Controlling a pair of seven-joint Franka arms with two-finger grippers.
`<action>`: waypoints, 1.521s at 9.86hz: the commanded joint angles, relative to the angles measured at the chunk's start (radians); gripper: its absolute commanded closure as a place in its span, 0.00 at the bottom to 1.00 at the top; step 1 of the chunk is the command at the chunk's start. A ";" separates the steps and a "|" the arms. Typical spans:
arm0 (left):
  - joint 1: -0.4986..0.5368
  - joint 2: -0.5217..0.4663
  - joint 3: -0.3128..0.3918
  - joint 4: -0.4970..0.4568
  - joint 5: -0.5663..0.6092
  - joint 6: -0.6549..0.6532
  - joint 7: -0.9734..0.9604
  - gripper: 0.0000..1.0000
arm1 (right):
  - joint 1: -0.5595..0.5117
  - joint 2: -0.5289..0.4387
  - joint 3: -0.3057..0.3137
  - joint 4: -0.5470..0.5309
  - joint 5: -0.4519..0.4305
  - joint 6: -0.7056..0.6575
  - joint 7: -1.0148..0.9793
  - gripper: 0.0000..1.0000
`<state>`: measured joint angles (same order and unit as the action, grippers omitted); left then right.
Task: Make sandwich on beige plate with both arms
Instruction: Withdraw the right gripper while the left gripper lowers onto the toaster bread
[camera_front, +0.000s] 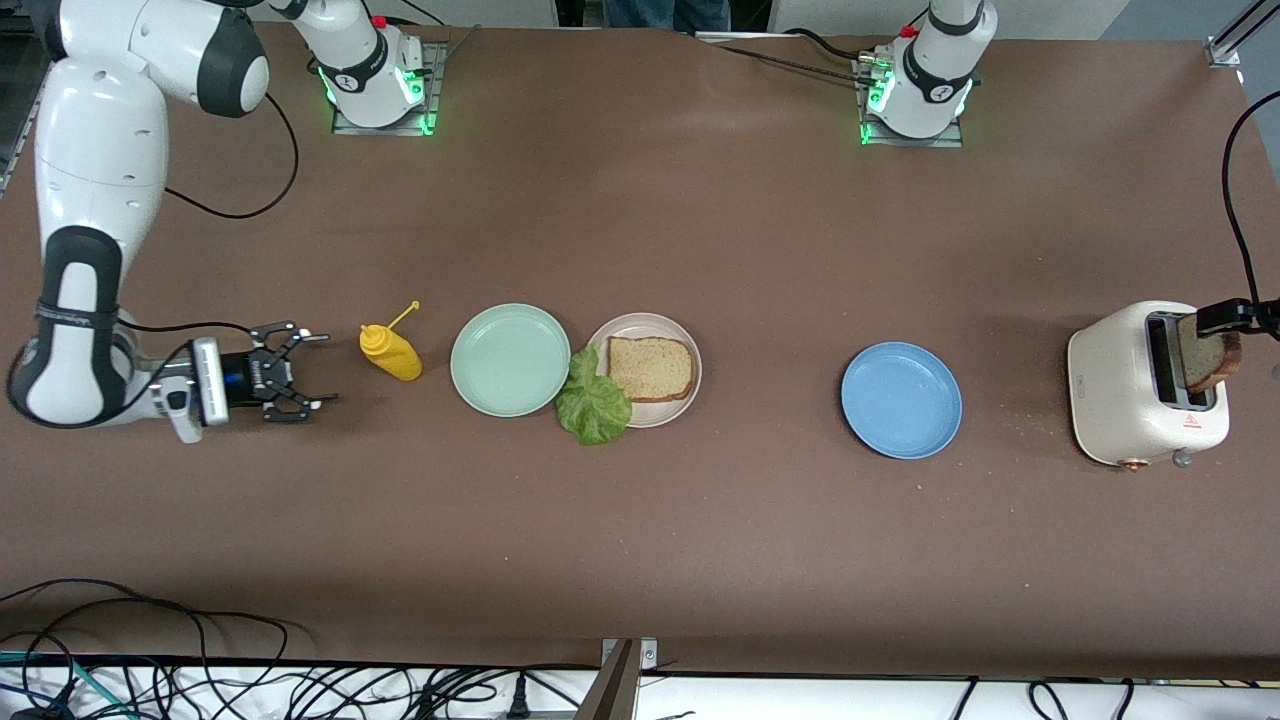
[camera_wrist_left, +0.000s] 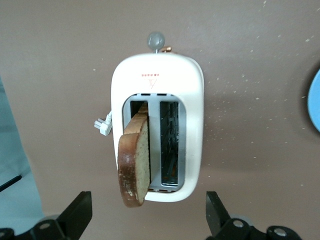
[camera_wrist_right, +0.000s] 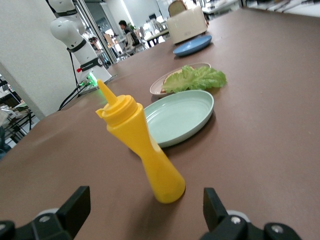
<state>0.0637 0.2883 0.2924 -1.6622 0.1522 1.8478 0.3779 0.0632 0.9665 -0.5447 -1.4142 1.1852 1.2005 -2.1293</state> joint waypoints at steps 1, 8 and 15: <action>0.033 0.002 -0.012 -0.048 0.006 0.062 0.022 0.00 | -0.006 -0.005 -0.038 0.098 -0.074 -0.025 0.193 0.00; 0.076 0.057 -0.012 -0.122 0.007 0.180 0.101 0.89 | 0.065 -0.023 -0.197 0.282 -0.221 0.059 0.907 0.00; 0.071 0.049 -0.016 -0.015 0.010 0.114 0.183 1.00 | 0.095 -0.423 0.145 0.016 -0.879 0.398 1.398 0.00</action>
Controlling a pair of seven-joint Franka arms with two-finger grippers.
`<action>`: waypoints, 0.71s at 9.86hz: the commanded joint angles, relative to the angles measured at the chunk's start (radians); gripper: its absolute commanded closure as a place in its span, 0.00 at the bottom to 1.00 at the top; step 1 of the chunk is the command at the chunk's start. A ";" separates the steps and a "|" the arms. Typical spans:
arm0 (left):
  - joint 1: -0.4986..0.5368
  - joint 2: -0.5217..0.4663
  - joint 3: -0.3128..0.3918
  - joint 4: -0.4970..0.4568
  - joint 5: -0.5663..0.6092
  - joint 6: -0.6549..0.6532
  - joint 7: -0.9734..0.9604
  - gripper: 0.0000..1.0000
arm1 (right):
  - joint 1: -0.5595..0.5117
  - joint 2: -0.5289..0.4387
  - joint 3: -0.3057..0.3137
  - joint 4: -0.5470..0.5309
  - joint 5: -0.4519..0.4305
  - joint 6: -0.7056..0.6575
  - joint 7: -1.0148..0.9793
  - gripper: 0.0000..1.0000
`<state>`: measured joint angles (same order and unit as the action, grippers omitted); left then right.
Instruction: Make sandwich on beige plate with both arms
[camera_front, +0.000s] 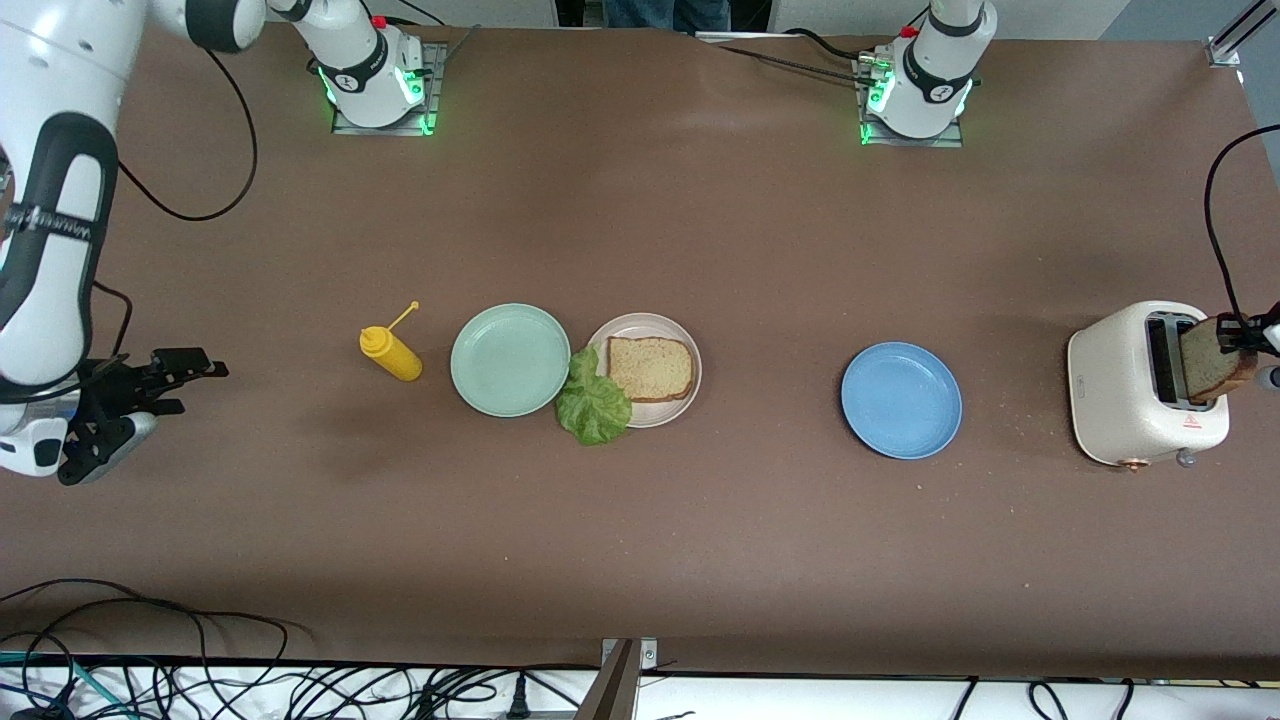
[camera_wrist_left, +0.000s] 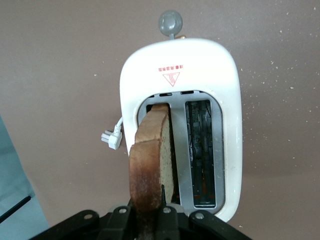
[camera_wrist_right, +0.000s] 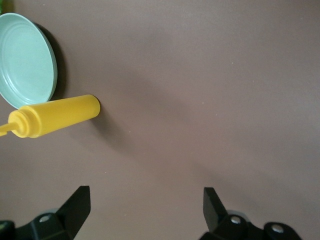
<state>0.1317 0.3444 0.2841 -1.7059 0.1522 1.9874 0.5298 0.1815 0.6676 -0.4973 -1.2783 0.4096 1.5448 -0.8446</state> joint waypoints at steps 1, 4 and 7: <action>-0.004 -0.008 -0.009 0.078 0.004 -0.085 0.036 1.00 | -0.026 -0.194 0.149 -0.178 -0.183 0.081 0.230 0.00; -0.052 -0.005 -0.066 0.292 0.003 -0.335 0.061 1.00 | -0.117 -0.476 0.333 -0.437 -0.366 0.205 0.601 0.00; -0.055 -0.007 -0.094 0.337 -0.168 -0.423 0.056 1.00 | -0.137 -0.615 0.341 -0.463 -0.393 0.213 0.650 0.00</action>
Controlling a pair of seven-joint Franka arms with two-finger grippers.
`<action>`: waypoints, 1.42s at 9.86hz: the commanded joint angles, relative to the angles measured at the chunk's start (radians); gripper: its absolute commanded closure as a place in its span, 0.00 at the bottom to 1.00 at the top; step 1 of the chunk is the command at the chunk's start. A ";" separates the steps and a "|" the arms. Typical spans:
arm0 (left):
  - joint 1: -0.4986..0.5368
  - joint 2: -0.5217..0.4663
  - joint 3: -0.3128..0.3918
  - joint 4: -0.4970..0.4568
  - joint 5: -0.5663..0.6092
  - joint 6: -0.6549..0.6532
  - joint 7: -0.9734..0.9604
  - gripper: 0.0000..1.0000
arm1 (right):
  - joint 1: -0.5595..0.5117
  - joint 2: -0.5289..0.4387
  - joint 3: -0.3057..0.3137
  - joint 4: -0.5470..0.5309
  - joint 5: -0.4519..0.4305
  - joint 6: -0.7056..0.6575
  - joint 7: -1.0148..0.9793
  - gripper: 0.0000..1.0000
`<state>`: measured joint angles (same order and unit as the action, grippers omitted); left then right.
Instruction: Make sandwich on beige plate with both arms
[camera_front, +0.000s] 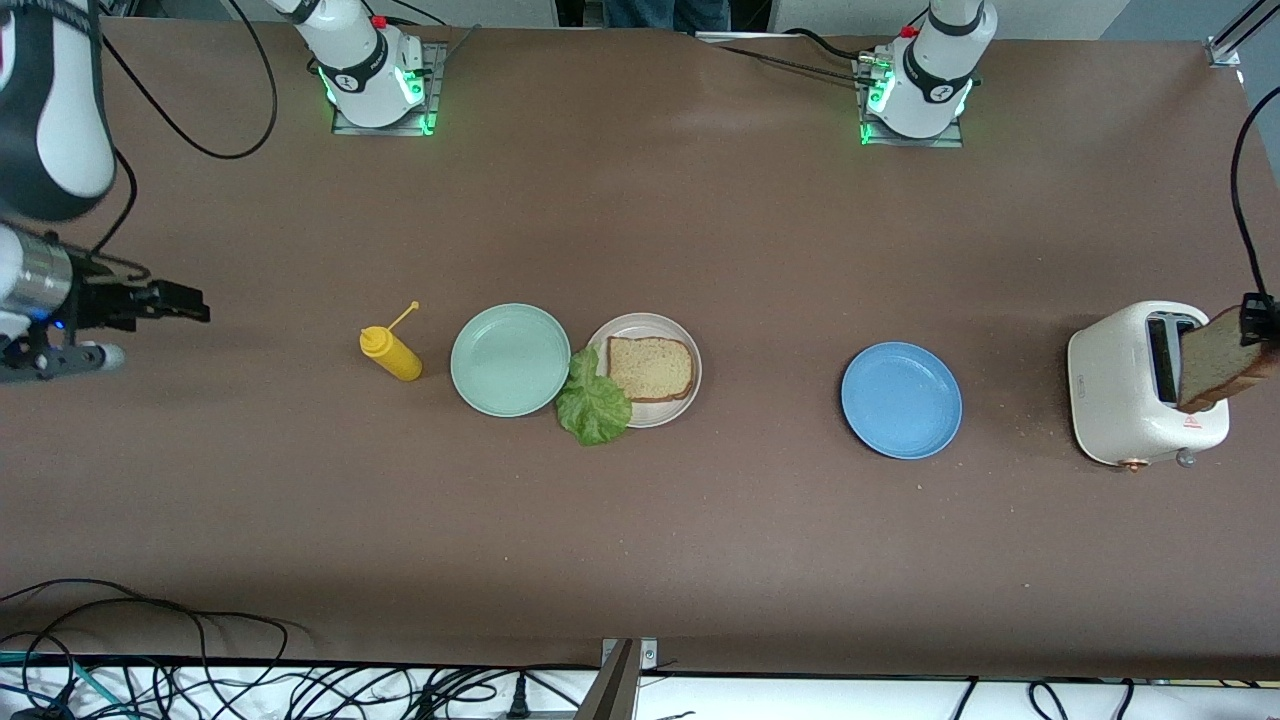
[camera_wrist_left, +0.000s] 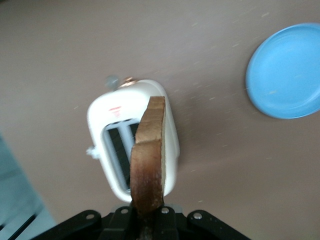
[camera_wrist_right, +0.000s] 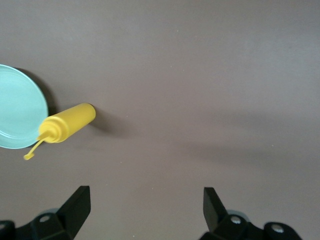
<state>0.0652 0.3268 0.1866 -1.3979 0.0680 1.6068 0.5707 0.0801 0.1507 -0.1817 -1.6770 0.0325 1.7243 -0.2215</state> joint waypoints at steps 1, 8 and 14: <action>0.010 0.009 0.001 0.031 -0.118 -0.076 0.015 1.00 | -0.052 -0.123 0.024 -0.046 -0.010 0.034 0.019 0.00; -0.111 0.125 -0.136 0.011 -0.733 -0.186 -0.284 1.00 | -0.099 -0.166 0.036 -0.047 -0.043 -0.023 0.030 0.00; -0.279 0.230 -0.217 -0.025 -0.936 0.067 -0.385 1.00 | -0.092 -0.158 0.100 -0.020 -0.069 -0.020 0.053 0.00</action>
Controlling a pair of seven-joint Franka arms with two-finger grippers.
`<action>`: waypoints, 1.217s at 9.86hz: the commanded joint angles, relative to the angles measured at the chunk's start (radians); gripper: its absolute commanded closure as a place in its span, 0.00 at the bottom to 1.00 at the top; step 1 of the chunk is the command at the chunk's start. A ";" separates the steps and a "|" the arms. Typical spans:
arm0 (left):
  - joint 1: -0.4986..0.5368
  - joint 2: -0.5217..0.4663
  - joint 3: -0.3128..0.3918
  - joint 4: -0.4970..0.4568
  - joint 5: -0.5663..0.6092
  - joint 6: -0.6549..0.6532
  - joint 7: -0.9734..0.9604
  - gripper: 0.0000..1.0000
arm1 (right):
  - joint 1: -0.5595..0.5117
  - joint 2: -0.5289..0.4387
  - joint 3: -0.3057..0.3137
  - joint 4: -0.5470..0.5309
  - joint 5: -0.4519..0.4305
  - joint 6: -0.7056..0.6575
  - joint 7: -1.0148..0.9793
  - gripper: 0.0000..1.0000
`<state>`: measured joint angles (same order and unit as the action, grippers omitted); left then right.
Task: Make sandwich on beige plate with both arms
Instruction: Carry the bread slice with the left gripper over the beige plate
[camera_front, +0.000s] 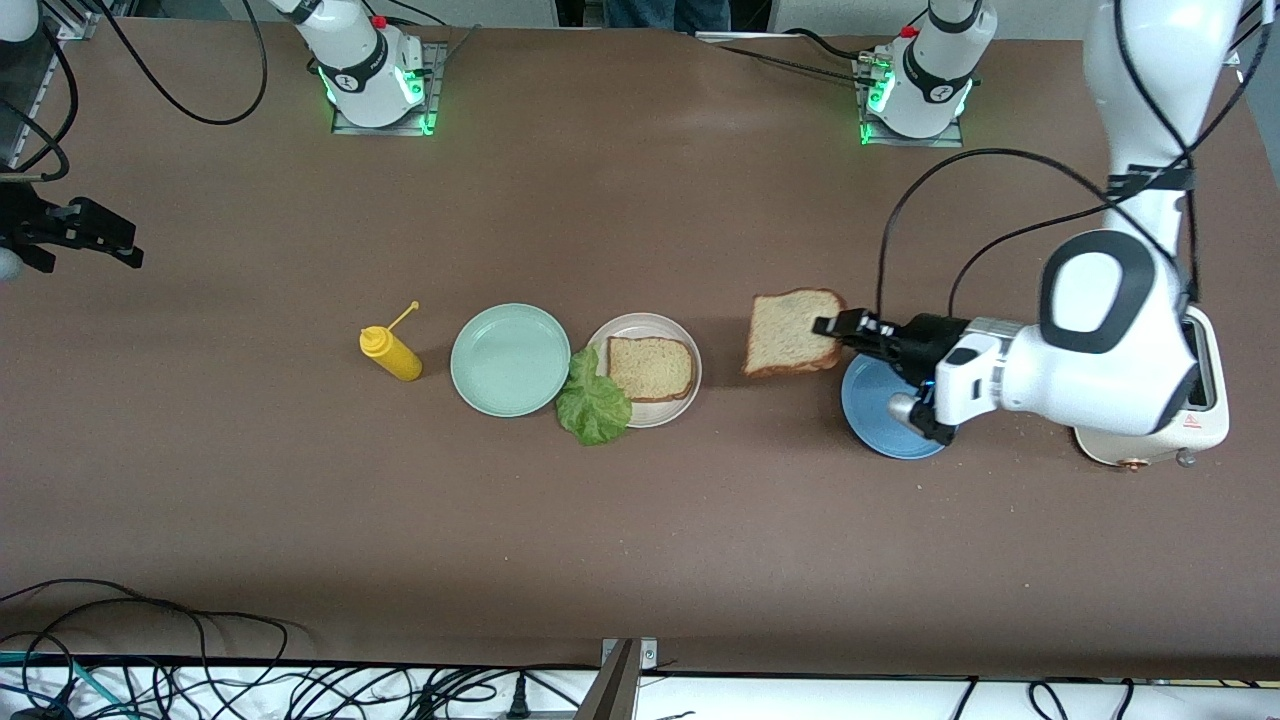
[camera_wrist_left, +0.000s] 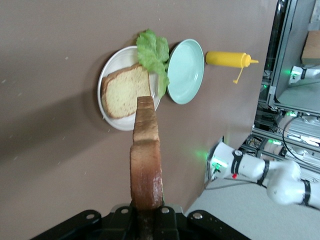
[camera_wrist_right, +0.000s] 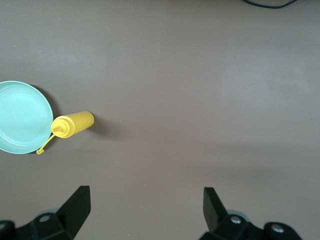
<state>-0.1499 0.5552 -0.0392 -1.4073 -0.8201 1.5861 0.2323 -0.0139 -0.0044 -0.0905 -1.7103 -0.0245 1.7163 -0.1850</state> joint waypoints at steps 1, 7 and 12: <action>-0.106 0.017 0.008 -0.036 -0.089 0.169 -0.054 1.00 | 0.002 0.007 0.021 0.017 -0.009 -0.006 0.016 0.00; -0.312 0.071 0.008 -0.159 -0.287 0.546 -0.117 1.00 | 0.000 0.000 0.018 0.020 -0.008 -0.052 0.016 0.00; -0.368 0.071 0.007 -0.226 -0.324 0.629 -0.117 1.00 | -0.001 0.000 0.014 0.020 -0.008 -0.052 0.013 0.00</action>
<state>-0.4866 0.6418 -0.0424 -1.5964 -1.0895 2.1824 0.1115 -0.0133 -0.0041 -0.0798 -1.7091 -0.0245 1.6863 -0.1842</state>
